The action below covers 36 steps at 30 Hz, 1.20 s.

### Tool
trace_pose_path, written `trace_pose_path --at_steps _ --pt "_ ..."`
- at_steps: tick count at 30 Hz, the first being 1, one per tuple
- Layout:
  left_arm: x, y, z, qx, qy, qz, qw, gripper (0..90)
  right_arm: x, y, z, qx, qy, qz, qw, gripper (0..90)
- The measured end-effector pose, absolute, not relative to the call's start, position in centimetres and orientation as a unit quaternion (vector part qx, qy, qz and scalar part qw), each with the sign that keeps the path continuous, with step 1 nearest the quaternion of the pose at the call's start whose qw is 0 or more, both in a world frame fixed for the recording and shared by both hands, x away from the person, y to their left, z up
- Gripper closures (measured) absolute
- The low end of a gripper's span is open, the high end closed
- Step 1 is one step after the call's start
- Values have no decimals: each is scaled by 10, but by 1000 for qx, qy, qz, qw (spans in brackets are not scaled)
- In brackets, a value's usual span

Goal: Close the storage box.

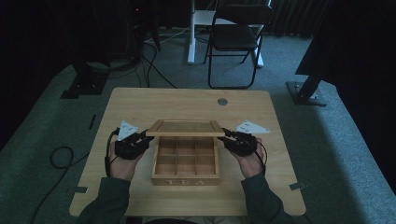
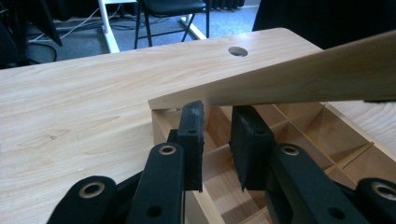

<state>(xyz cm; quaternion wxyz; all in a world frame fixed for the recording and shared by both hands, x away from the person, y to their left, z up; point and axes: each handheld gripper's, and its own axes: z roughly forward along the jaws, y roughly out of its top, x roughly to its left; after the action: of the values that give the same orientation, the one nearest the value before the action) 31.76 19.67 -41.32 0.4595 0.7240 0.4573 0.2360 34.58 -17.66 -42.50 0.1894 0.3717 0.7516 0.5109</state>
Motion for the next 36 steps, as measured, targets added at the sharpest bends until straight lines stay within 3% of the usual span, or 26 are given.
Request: trace_pose_path --at_steps 36 --pt "300 201 -432 735 453 223 453 723 330 -177 -446 368 760 504 181 694"
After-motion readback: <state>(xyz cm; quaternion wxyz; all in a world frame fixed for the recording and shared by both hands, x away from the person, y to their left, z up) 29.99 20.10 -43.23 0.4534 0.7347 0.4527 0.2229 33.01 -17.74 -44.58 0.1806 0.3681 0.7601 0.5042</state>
